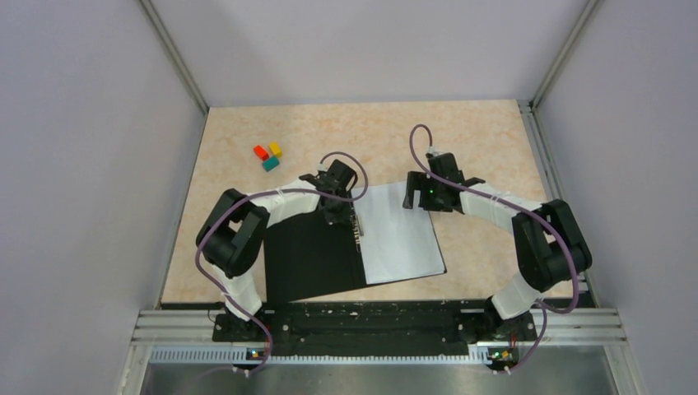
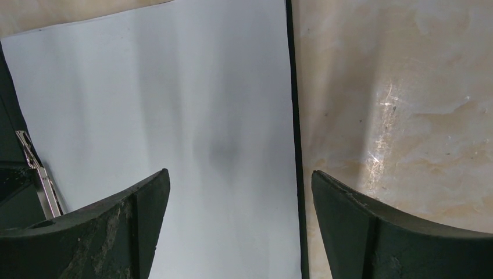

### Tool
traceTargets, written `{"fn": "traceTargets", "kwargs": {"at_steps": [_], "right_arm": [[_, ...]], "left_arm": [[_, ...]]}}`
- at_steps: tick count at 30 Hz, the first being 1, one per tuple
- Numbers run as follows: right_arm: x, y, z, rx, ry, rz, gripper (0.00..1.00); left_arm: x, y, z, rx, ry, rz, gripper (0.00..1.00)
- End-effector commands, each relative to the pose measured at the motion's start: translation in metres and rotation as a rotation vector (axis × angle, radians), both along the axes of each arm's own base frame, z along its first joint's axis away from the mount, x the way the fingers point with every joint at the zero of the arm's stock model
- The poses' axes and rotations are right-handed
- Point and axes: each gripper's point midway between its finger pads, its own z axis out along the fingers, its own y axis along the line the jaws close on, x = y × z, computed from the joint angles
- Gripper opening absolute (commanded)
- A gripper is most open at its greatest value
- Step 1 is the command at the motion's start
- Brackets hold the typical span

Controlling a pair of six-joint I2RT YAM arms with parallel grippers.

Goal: Put the files into the folder

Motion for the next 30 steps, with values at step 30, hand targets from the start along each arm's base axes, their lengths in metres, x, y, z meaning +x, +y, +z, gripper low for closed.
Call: {"fn": "traceTargets", "kwargs": {"at_steps": [30], "right_arm": [[0.0027,0.0003,-0.0009,0.006,-0.001,-0.019,0.9]], "left_arm": [[0.0114,-0.01,-0.0061,-0.001,0.003,-0.036,0.02]]}}
